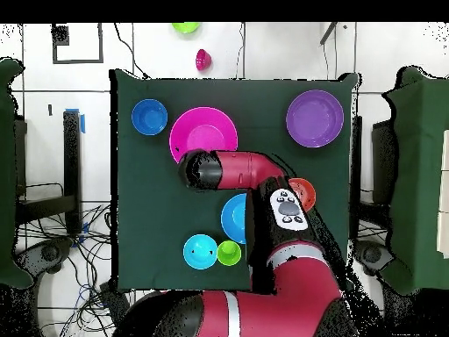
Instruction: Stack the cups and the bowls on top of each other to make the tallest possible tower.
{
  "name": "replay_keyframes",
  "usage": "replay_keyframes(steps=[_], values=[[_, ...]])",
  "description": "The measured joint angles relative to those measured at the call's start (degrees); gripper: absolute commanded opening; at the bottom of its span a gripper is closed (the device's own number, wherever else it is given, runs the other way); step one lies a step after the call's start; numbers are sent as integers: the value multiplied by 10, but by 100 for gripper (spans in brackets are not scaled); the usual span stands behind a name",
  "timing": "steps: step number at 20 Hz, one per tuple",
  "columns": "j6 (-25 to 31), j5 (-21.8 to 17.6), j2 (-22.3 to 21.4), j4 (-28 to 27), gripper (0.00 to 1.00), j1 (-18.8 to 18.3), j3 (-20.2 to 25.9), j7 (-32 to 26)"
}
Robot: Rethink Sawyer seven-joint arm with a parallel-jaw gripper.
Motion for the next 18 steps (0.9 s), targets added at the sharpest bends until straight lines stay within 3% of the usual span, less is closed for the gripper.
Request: replay_keyframes(steps=[6, 18], values=[[-28, 0, 0, 22, 100, 0, 0, 0], [-31, 0, 0, 38, 100, 0, 0, 0]])
